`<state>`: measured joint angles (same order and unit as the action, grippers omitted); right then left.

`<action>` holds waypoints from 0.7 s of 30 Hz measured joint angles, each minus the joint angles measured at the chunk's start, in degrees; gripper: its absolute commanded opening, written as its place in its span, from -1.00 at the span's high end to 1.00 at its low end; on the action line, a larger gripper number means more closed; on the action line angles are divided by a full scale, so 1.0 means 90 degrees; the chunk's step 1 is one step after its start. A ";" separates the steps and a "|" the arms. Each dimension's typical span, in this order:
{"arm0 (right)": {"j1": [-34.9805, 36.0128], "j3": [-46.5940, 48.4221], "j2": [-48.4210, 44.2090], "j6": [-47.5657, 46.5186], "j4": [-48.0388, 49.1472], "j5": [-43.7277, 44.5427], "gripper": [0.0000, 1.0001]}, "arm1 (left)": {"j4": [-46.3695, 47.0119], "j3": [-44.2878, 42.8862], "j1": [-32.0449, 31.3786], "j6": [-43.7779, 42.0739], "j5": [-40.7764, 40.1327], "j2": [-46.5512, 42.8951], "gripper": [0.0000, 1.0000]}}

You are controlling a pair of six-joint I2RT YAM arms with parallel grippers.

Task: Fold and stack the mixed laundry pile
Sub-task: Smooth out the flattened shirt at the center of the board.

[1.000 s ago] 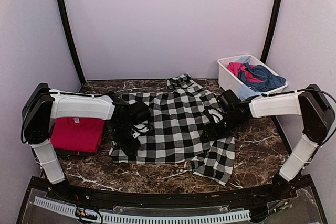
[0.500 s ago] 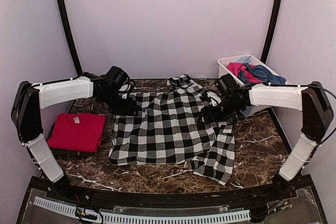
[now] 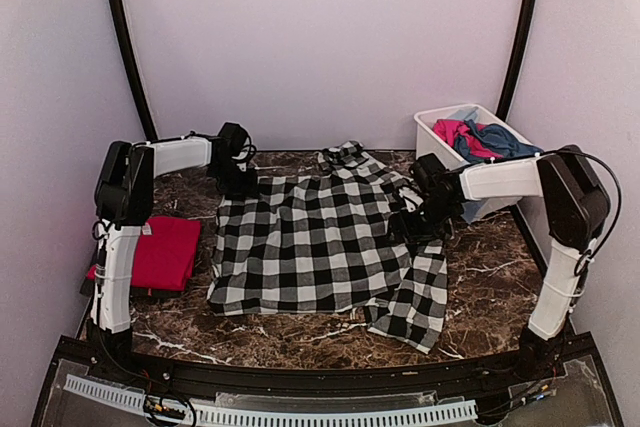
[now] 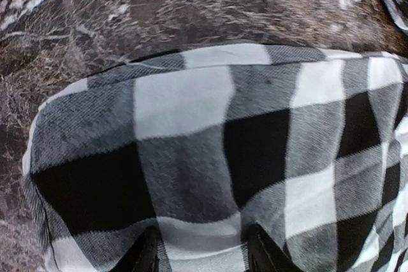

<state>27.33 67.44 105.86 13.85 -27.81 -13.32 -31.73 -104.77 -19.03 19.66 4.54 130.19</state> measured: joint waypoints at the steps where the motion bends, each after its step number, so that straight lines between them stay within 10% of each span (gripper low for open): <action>1: 0.0002 0.0000 0.0053 0.0002 0.0000 -0.0046 -0.46 | -0.0100 -0.0185 0.0066 -0.0036 -0.0036 0.0197 0.14; 7: 0.0056 0.0046 0.0219 0.0051 0.0197 -0.0401 -0.45 | -0.0670 -0.1496 0.0500 -0.0333 -0.0100 0.0969 0.20; 14: 0.0306 0.0719 0.0529 0.0073 0.0112 -0.0673 -0.51 | -0.1309 -0.3041 0.0899 -0.0532 -0.0083 0.1727 -0.24; 21: 0.0340 0.0882 -0.0908 0.0236 -0.0148 -0.0712 -0.54 | -0.1367 -0.2118 0.0877 -0.0563 -0.0109 0.0486 -0.40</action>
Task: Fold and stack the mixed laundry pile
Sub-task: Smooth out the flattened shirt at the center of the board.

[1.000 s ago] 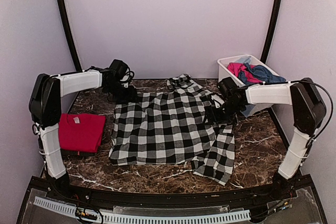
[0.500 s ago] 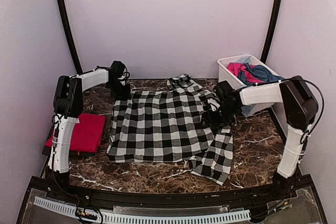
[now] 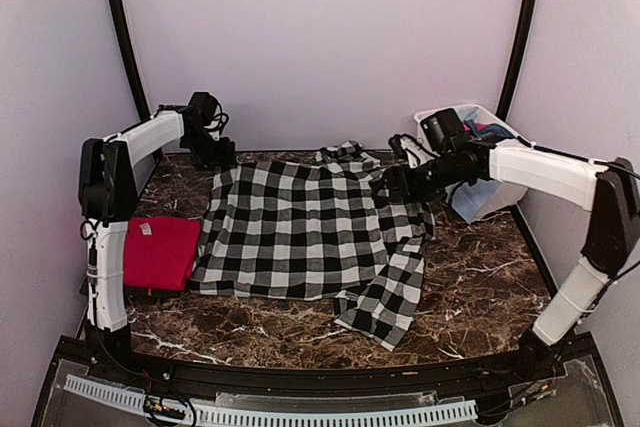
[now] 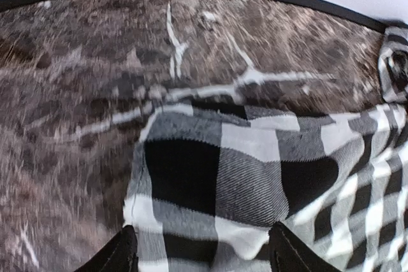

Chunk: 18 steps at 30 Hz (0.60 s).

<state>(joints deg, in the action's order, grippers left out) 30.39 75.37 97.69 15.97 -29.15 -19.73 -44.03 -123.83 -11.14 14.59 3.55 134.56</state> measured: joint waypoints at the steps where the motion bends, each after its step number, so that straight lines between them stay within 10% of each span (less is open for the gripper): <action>1: 0.0000 -0.0143 -0.0454 0.0080 0.0017 -0.0024 -0.53 | 0.0143 0.0597 -0.0068 0.0046 0.0002 -0.0571 -0.40; 10: 0.0801 -0.2550 -0.3099 0.1426 -0.0012 -0.0163 -0.43 | 0.1358 0.5408 -0.1236 0.1105 0.0153 -0.5967 -0.36; 18: 0.2079 -0.4265 -0.3500 0.3264 -0.0112 0.0005 -0.25 | 0.1297 0.7915 -0.1834 0.2652 -0.0058 -0.7820 -0.28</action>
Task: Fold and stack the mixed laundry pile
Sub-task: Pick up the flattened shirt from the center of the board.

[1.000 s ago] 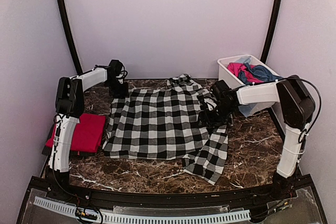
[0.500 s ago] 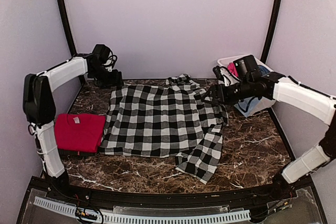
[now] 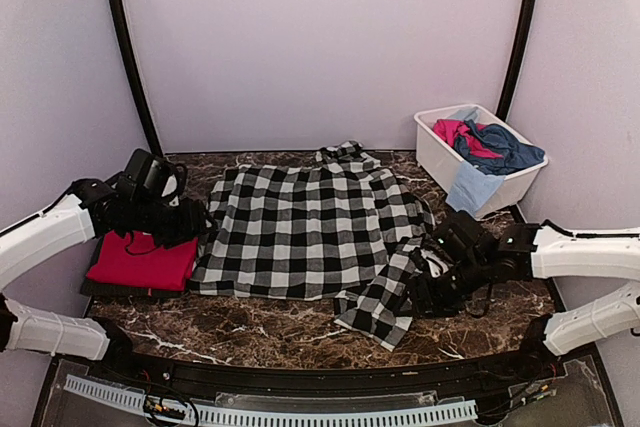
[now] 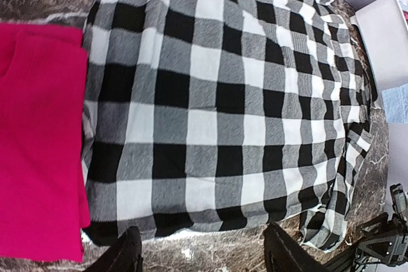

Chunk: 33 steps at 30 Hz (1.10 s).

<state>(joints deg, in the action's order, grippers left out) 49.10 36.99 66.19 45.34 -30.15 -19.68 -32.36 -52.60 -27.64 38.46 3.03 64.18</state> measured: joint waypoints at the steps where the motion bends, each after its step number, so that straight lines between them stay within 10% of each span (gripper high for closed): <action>1: 0.0146 -0.0100 -0.0007 0.0197 0.0034 0.0029 -0.22 | -0.0068 0.0221 -0.0053 0.0219 -0.0036 -0.0170 -0.29; 13: 0.0602 -0.0979 0.0372 0.1785 0.1280 0.0209 0.13 | -0.0471 0.0789 -0.0206 0.1639 -0.0435 -0.1139 -0.31; 19: 0.0627 -0.0986 0.0833 0.2001 0.1994 0.0202 1.00 | -0.0481 0.1015 -0.0206 0.1991 -0.0466 -0.1139 -0.31; 33: 0.0002 -0.0940 -0.1902 0.2137 0.0209 0.0954 1.00 | -0.0641 0.1180 -0.0204 0.2404 -0.0495 -0.0743 -0.05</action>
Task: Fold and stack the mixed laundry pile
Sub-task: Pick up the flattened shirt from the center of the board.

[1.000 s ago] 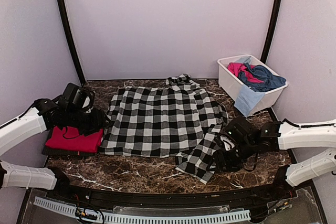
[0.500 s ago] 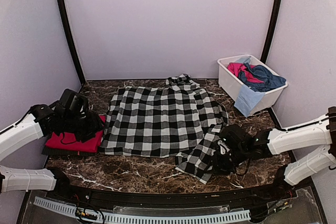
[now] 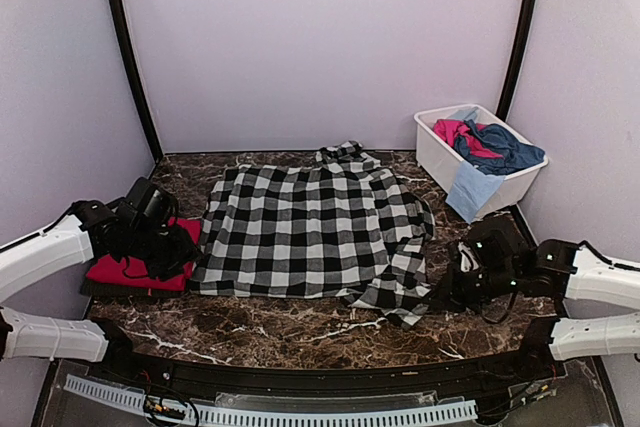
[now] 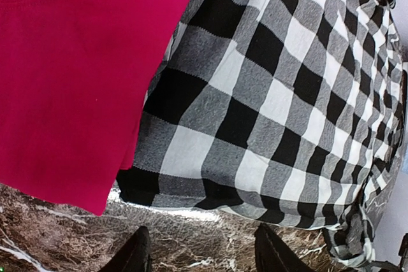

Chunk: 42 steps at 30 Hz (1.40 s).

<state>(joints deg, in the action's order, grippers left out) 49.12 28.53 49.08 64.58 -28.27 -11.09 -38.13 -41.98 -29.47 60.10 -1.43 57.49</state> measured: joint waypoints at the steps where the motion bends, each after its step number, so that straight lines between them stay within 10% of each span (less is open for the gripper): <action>1: -0.0068 -0.0017 -0.0114 0.0000 -0.0080 0.0007 1.00 | 0.0019 0.0034 -0.0002 0.0000 0.0066 0.0078 -0.04; 42: -0.0491 -0.0078 0.0119 -0.0478 -0.0670 -0.0053 1.00 | 0.0160 0.0716 -0.0134 0.0831 0.0447 0.1192 0.08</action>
<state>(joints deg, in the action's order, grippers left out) 44.71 27.83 50.15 60.27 -34.30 -11.57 -36.69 -35.53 -30.68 67.57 2.59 68.23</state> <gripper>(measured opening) 0.002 0.477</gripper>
